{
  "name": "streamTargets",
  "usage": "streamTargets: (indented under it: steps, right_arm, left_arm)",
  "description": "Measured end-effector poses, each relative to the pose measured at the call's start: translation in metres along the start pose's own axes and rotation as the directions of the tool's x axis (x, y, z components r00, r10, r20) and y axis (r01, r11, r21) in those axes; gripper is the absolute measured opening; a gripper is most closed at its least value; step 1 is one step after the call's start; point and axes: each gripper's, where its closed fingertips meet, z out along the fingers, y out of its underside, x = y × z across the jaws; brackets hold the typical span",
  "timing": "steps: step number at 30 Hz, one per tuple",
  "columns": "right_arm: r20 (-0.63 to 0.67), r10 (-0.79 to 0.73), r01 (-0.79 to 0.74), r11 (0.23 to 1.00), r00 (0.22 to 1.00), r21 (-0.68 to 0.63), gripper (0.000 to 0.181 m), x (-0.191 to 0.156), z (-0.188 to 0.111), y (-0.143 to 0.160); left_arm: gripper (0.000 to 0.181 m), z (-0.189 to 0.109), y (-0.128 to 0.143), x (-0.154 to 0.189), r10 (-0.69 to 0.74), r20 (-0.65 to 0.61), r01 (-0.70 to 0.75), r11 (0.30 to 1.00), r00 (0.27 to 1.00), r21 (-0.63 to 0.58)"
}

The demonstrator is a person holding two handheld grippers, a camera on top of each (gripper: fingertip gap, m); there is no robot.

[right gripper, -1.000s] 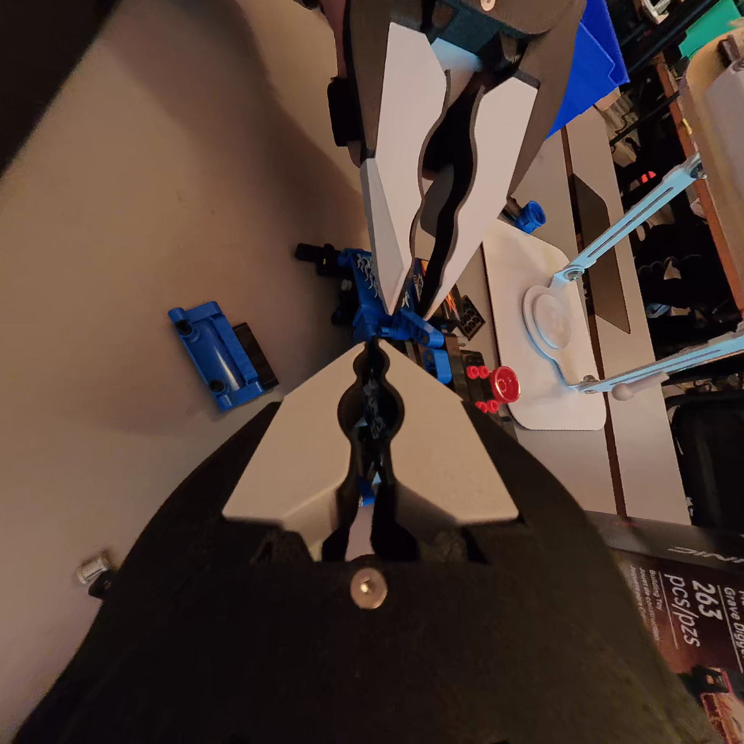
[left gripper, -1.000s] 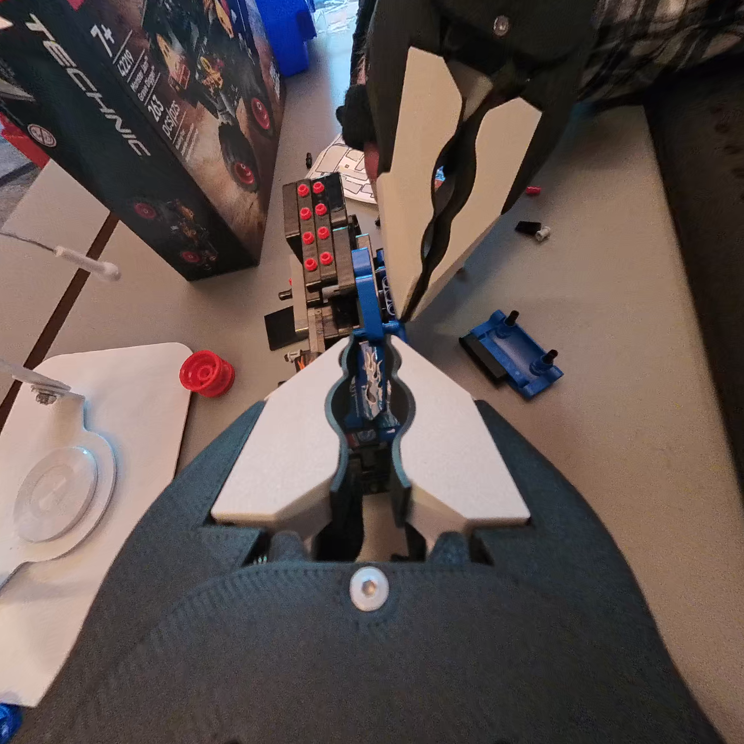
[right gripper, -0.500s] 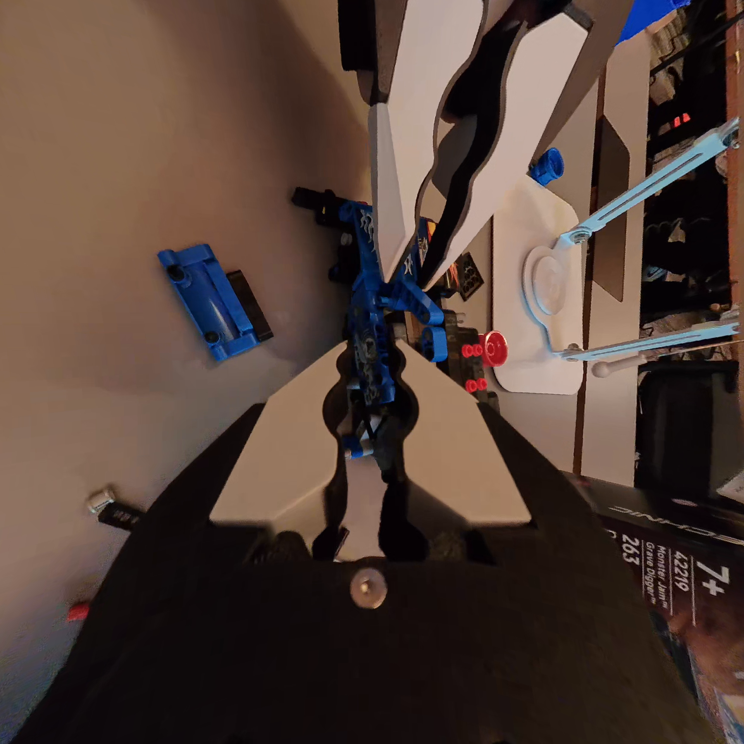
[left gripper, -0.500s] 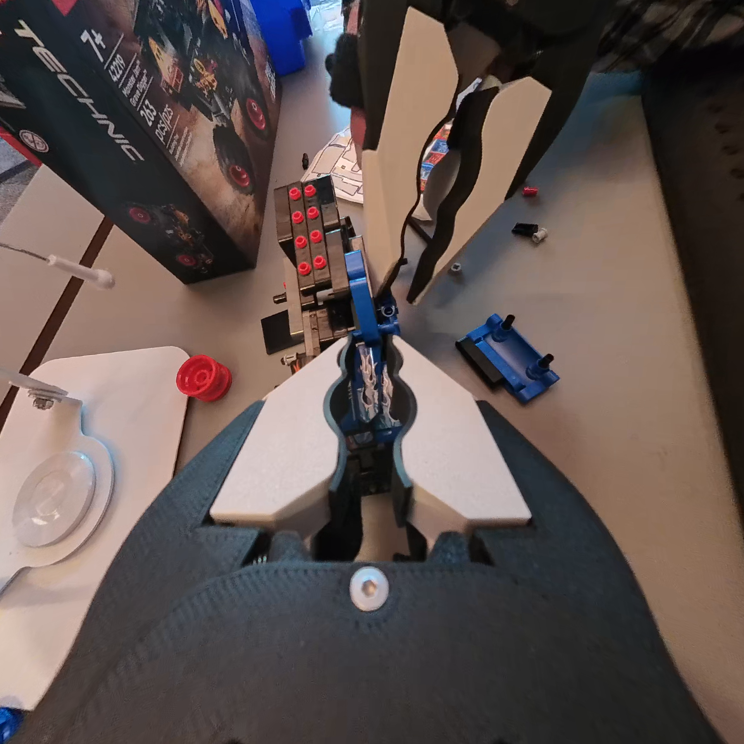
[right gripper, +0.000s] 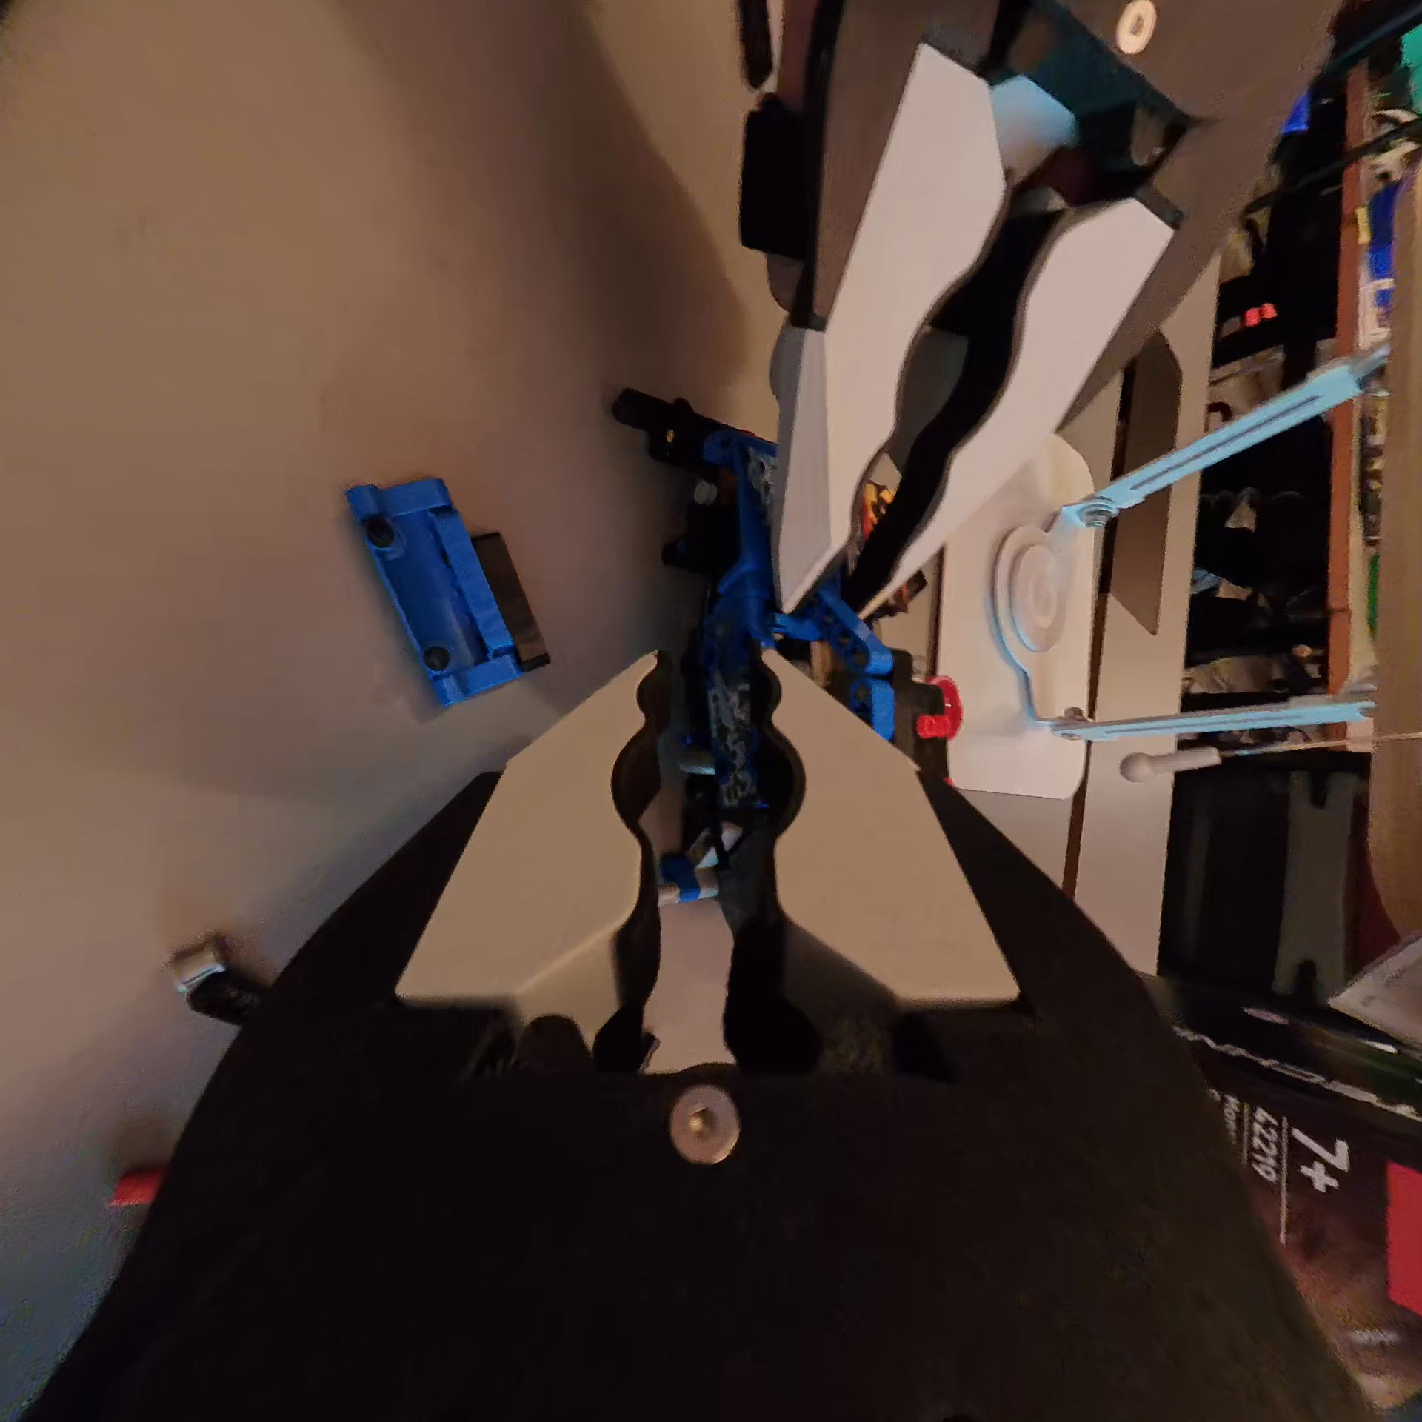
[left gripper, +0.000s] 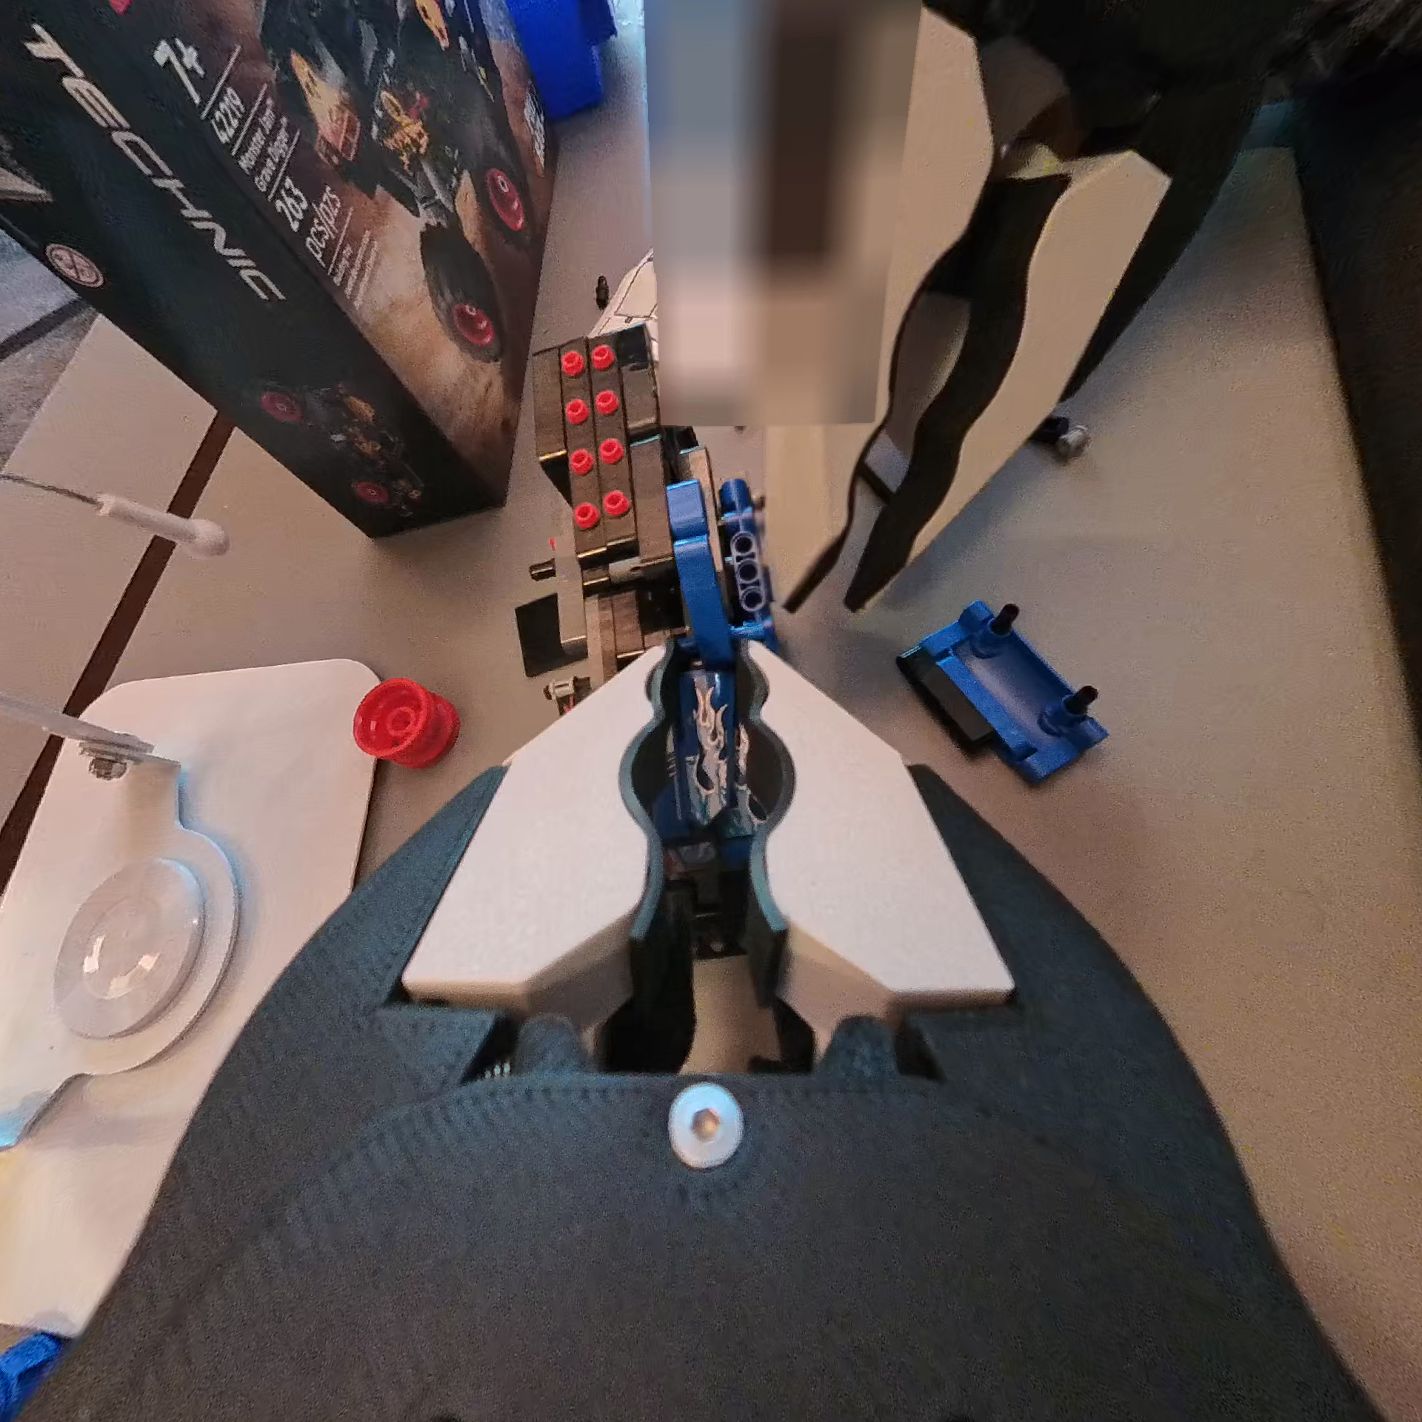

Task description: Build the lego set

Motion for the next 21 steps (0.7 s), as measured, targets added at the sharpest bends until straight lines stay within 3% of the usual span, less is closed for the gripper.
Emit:
streamTargets:
  steps: [5, 8, 15, 21]
  right_arm:
    - [-0.031, -0.054, 0.052, 0.998, 0.998, -0.039, 0.024, 0.0, 0.006, 0.004]
    - [-0.136, -0.099, 0.092, 0.994, 0.986, -0.054, 0.037, 0.015, 0.002, 0.003]
    - [-0.352, -0.276, 0.216, 0.955, 0.894, -0.201, 0.029, 0.041, 0.015, 0.019]
    - [-0.405, -0.235, 0.173, 0.968, 0.884, -0.185, 0.023, 0.058, 0.018, 0.025]
  left_arm:
    - [0.009, 0.0, 0.0, -0.005, -0.047, -0.011, 0.047, 0.999, 0.999, 0.02]
    - [0.006, -0.002, -0.003, -0.01, -0.135, -0.04, 0.136, 0.99, 0.99, 0.046]
    - [0.006, -0.003, -0.006, -0.03, -0.357, -0.129, 0.366, 0.929, 0.925, 0.06]
    - [0.006, 0.001, -0.008, -0.047, -0.48, -0.199, 0.499, 0.865, 0.854, 0.055]
